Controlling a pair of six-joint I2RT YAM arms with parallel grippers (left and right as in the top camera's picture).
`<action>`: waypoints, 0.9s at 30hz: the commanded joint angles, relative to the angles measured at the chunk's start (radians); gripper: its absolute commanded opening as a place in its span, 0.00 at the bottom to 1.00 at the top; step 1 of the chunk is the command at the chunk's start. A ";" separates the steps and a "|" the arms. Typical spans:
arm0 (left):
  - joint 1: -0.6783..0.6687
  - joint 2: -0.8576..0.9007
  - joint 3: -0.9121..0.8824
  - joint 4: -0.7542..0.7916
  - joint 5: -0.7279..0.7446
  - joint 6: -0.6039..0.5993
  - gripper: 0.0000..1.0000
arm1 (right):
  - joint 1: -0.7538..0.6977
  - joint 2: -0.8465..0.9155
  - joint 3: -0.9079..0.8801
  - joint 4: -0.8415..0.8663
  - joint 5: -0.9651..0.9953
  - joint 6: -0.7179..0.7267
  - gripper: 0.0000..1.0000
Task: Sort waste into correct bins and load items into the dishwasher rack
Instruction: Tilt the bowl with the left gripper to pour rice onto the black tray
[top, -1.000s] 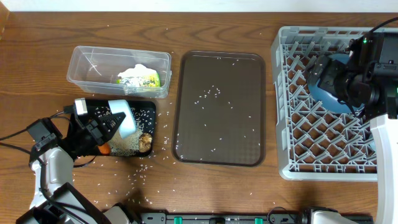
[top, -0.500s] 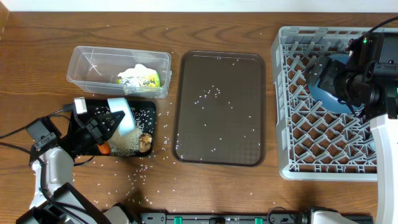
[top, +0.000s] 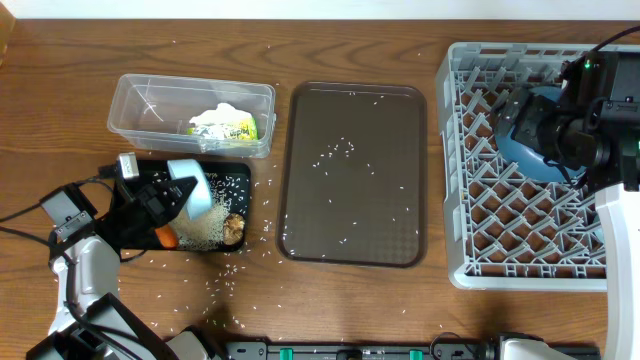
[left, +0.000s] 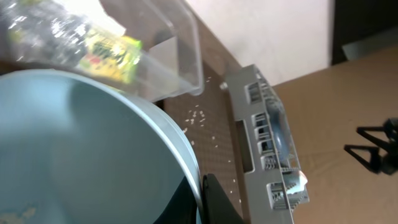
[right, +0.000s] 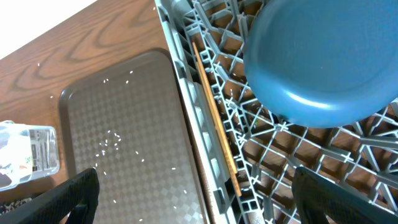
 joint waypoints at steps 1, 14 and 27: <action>0.000 0.005 0.000 0.022 0.109 0.021 0.06 | -0.010 -0.001 0.004 0.003 0.006 -0.013 0.92; -0.012 0.005 0.000 0.040 0.122 0.066 0.06 | -0.010 -0.001 0.004 0.013 0.006 -0.013 0.92; -0.032 0.008 -0.005 0.077 0.225 0.037 0.06 | -0.010 -0.001 0.004 0.029 0.006 -0.013 0.92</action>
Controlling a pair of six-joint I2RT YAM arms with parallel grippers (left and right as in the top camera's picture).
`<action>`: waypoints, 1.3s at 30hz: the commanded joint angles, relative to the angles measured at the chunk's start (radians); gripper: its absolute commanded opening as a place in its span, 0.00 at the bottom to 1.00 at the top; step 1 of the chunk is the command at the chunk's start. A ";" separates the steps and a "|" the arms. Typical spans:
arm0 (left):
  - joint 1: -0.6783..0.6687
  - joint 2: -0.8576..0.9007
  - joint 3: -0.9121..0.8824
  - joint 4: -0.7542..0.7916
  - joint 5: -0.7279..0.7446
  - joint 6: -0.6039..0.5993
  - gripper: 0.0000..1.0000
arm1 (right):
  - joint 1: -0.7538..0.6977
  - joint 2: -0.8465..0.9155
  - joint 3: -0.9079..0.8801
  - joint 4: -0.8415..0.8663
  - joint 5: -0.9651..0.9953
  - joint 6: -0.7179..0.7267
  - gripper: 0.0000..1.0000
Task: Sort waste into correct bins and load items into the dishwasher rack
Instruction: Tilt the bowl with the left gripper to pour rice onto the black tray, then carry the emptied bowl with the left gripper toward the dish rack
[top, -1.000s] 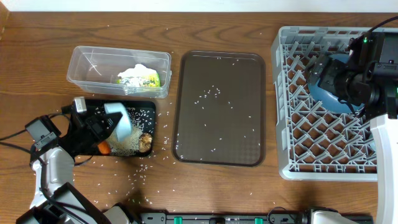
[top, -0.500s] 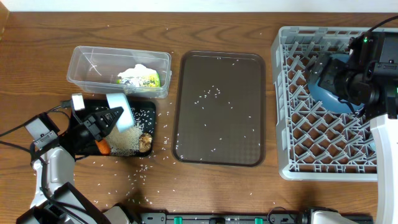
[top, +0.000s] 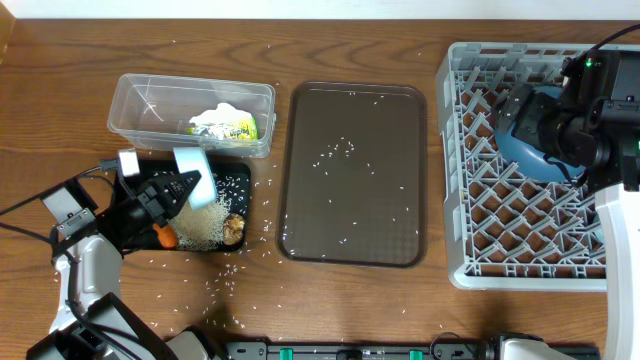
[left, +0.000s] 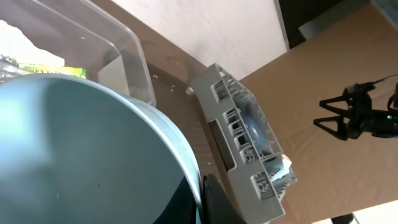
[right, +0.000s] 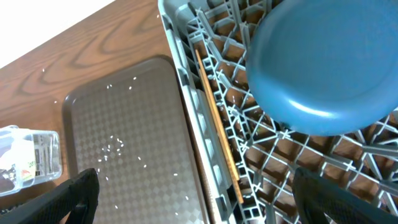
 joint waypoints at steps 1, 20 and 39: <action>-0.017 0.003 -0.003 0.004 0.071 -0.058 0.06 | -0.010 -0.001 0.004 0.000 0.006 -0.013 0.92; -0.206 -0.293 0.062 0.050 -0.203 -0.423 0.06 | -0.014 -0.032 0.004 -0.046 -0.020 -0.076 0.92; -0.084 -0.015 0.062 -0.067 0.068 -0.111 0.06 | -0.017 -0.048 0.004 -0.027 -0.020 -0.066 0.93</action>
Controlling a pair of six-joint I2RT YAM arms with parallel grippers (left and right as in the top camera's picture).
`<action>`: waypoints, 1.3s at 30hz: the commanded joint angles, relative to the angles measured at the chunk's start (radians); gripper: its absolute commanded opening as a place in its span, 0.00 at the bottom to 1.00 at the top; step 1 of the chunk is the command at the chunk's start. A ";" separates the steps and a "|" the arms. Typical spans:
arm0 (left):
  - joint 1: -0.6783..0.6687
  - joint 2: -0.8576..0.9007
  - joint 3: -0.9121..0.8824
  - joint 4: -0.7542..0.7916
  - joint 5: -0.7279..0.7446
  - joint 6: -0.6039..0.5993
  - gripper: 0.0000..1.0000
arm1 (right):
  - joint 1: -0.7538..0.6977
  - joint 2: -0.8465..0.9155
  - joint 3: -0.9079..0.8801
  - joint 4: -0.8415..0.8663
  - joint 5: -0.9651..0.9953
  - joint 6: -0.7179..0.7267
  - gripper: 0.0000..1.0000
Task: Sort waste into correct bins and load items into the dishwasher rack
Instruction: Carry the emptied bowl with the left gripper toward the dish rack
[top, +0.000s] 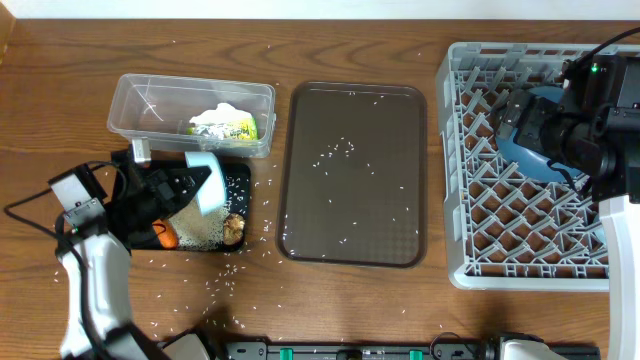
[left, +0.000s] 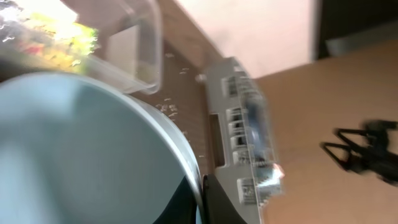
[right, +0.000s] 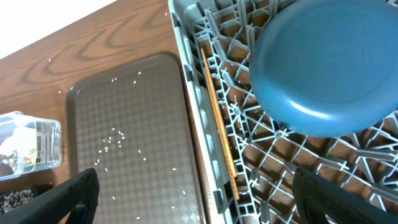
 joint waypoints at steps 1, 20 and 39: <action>0.018 0.079 0.012 0.016 0.230 0.180 0.06 | -0.017 -0.014 0.004 -0.001 -0.004 -0.009 0.93; -0.269 0.007 0.015 0.564 0.043 -0.335 0.06 | -0.048 -0.017 0.005 0.022 0.016 -0.020 0.91; -0.958 0.408 0.296 1.356 -0.561 -0.949 0.06 | -0.279 -0.052 0.022 -0.016 -0.015 0.019 0.91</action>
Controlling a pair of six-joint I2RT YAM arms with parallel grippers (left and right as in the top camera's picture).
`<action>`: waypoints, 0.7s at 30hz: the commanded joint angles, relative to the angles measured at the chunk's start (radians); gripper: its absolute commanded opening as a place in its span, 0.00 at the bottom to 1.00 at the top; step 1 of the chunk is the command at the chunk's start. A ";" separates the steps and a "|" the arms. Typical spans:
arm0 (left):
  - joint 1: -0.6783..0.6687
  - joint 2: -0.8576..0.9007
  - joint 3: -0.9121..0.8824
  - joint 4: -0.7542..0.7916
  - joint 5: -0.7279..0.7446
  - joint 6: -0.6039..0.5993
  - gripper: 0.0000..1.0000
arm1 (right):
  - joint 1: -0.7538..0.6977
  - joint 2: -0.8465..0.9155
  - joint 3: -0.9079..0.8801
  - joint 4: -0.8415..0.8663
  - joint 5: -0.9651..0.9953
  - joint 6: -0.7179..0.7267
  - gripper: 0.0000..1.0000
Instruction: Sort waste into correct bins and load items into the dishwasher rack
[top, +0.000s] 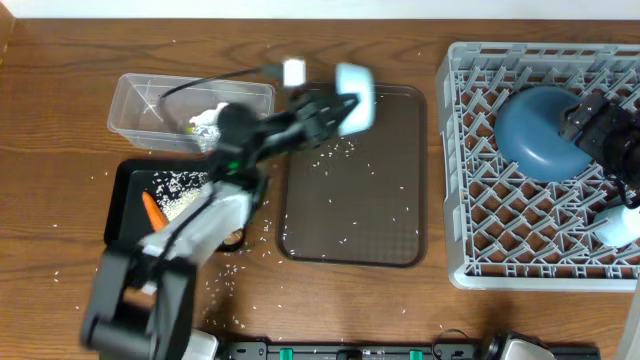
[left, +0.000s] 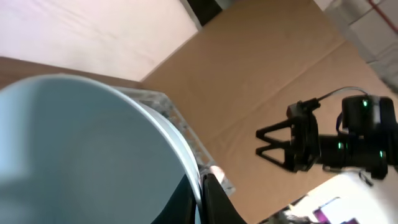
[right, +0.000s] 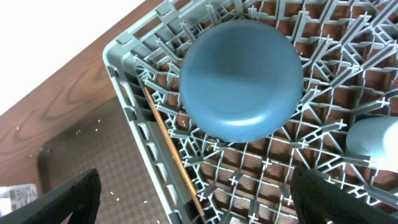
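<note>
My left gripper (top: 336, 108) is shut on the rim of a light blue bowl (top: 356, 94), held in the air over the far edge of the brown tray (top: 352, 215). In the left wrist view the bowl (left: 81, 155) fills the left side, with both fingers (left: 211, 202) pinching its rim. The grey dishwasher rack (top: 455, 200) stands at the right with a dark blue bowl (right: 239, 78) upside down in it. My right gripper (right: 196, 186) hangs open above the rack, nothing between its fingers.
A clear bin (top: 140, 95) with wrappers sits at the far left. Below it a black tray (top: 122, 215) holds rice and a carrot (top: 150, 208). A chopstick (right: 171, 155) and a pale cup (right: 373, 140) lie in the rack. Rice grains dot the table.
My left gripper, still shut on the light blue bowl, has gone from over the black tray to over the brown tray's far edge. My right gripper now stands higher, farther from the dark blue bowl.
At first my left gripper held the light blue bowl tilted over the black tray, above its rice, and stayed there through the earlier moments. My right gripper stood open near the dark blue bowl in the rack. Now the bowl hangs over the brown tray.
</note>
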 joint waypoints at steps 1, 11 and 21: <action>-0.079 0.111 0.150 0.016 -0.077 -0.090 0.06 | -0.008 -0.011 0.020 -0.008 -0.009 0.014 0.91; -0.230 0.464 0.544 0.018 -0.089 -0.208 0.06 | -0.008 -0.011 0.020 -0.067 -0.008 0.021 0.91; -0.315 0.609 0.608 0.053 -0.092 -0.292 0.06 | -0.008 -0.011 0.020 -0.099 -0.002 0.017 0.91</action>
